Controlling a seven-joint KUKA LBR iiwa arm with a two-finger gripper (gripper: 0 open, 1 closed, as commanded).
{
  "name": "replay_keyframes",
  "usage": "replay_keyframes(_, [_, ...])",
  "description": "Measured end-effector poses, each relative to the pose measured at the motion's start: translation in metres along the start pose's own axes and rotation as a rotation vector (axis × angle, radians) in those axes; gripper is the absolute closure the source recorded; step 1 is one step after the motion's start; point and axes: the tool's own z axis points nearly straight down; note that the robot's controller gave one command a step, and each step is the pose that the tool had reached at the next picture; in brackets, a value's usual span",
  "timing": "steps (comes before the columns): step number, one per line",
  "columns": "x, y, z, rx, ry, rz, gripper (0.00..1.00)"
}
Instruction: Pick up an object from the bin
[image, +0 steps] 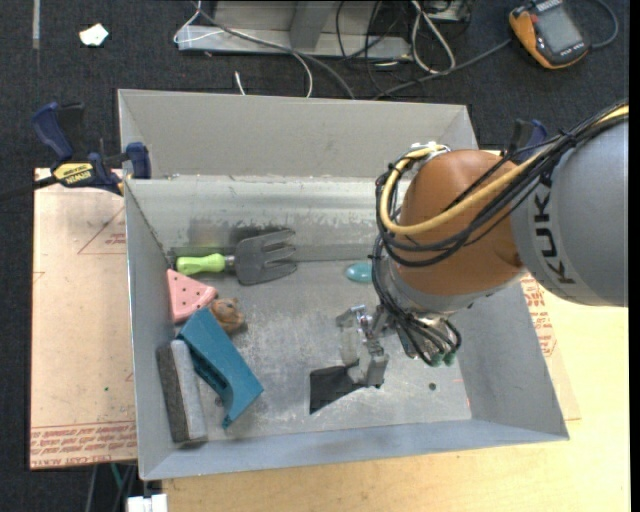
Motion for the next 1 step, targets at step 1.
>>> replay_keyframes(1, [-0.0014, 0.0004, -0.0190, 0.000, -0.006, -0.001, 1.00])
